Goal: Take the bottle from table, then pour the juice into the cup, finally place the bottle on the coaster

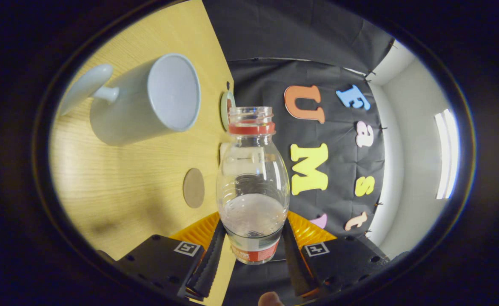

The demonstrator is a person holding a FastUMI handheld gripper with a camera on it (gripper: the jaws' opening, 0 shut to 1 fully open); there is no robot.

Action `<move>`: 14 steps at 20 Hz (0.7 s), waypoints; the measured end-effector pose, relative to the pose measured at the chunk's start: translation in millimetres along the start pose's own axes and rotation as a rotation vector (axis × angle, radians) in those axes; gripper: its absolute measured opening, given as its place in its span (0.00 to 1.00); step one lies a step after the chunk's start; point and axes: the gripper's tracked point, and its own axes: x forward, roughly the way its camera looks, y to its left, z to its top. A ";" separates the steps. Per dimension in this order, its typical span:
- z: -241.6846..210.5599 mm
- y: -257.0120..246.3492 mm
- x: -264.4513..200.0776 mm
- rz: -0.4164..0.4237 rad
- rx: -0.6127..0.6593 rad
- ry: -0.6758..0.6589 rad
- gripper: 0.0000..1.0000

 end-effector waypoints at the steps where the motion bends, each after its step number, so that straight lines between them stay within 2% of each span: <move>1: 1.3 -3.9 -0.7 -0.005 -0.014 -0.002 0.74; 14: 4.9 -27.5 -4.1 -0.039 -0.158 -0.018 0.74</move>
